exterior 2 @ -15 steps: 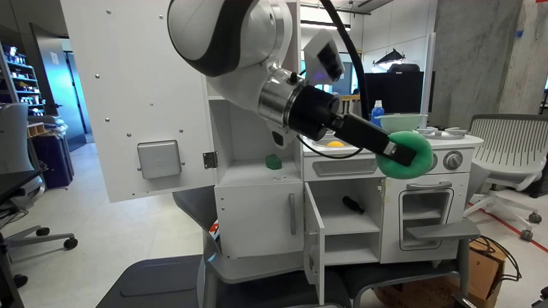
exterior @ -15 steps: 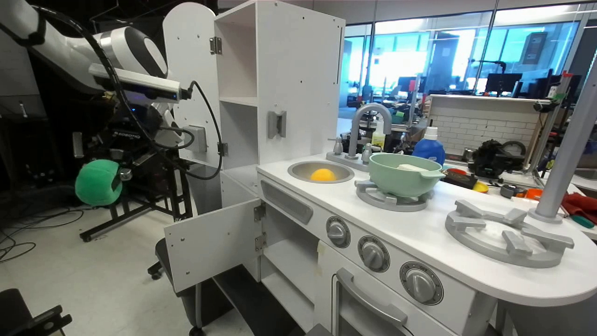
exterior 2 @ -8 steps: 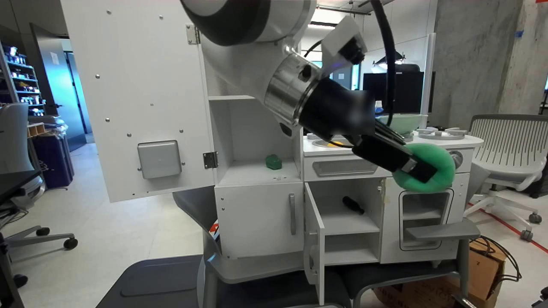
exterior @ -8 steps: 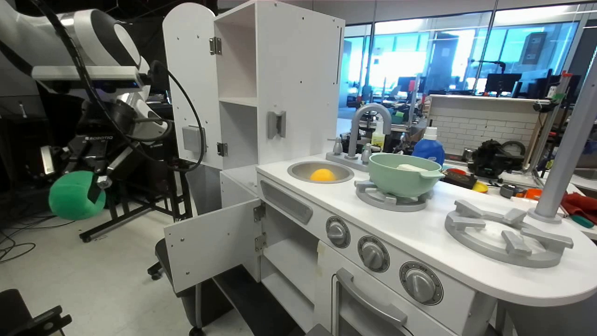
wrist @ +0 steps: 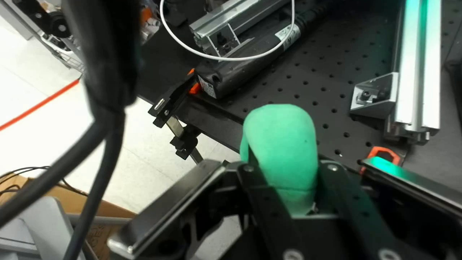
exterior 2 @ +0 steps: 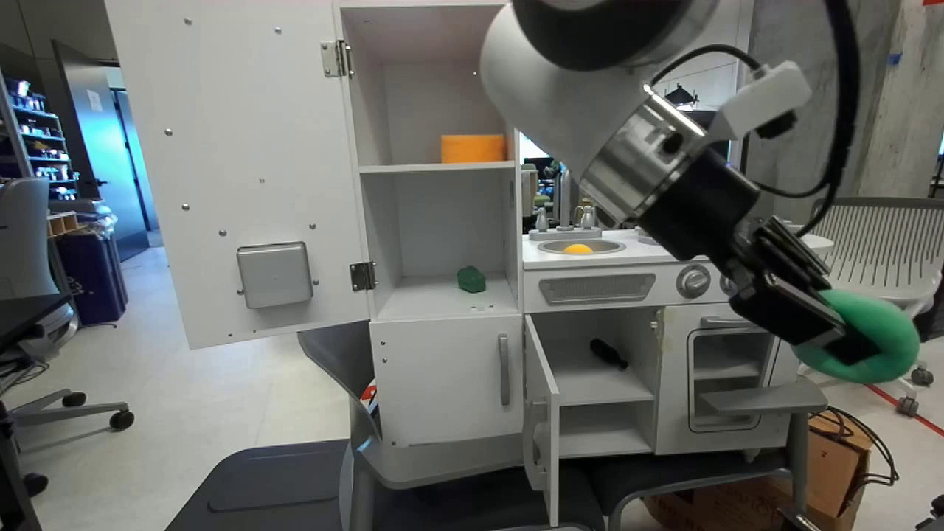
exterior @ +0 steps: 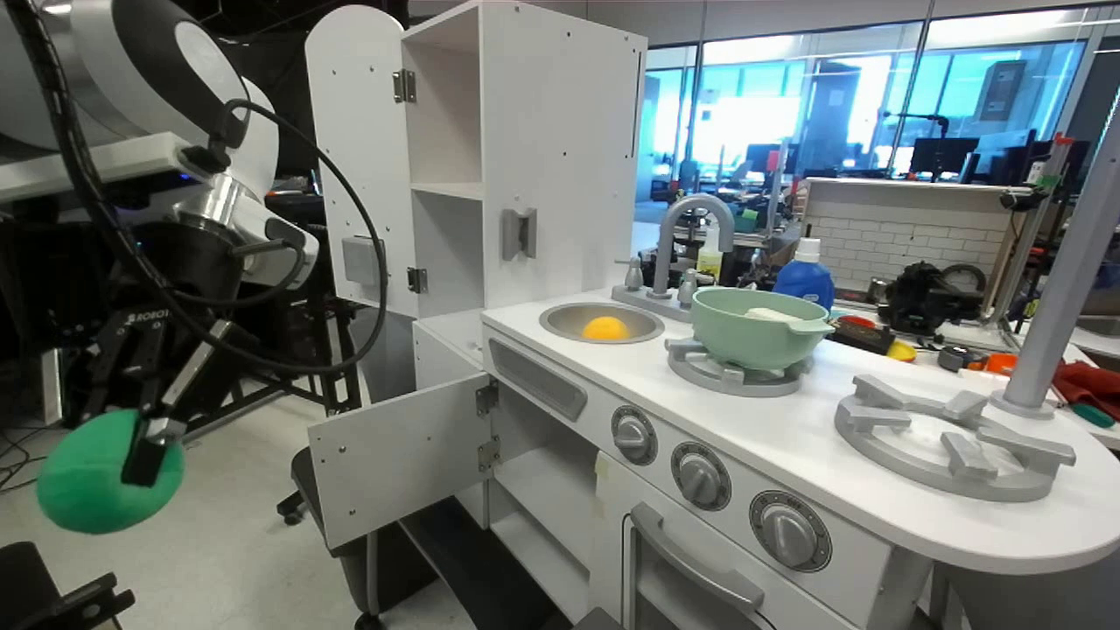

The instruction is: Open the bottom cabinet and put the green and yellow balls in the cabinet

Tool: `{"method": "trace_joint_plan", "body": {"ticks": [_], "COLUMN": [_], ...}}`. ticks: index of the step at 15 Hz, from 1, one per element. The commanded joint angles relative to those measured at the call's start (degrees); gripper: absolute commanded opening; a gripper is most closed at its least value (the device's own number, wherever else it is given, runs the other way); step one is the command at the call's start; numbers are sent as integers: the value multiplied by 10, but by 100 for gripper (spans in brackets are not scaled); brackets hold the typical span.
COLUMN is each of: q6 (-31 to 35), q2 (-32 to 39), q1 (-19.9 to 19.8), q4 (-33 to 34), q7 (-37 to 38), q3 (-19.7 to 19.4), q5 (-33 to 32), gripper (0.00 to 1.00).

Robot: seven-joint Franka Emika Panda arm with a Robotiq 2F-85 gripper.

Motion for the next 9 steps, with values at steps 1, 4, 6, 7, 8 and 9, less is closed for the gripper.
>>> {"method": "trace_joint_plan", "body": {"ticks": [1,4,6,7,8,9], "q6": [144,279,358,385,415,449], "q2": [-98,-104,-78,-59,-39,-12], "q1": [-56,-105,-124,-123,-122,-116], "q4": [-146,-199,-192,-173,-159,-138], "q7": [34,48,70,87,104,126], "q3": [-20,-60,-82,-86,-92,-97], "q5": [-17,-54,-78,-85,-94,-106], "gripper": [6,6,6,6,6,6]}}
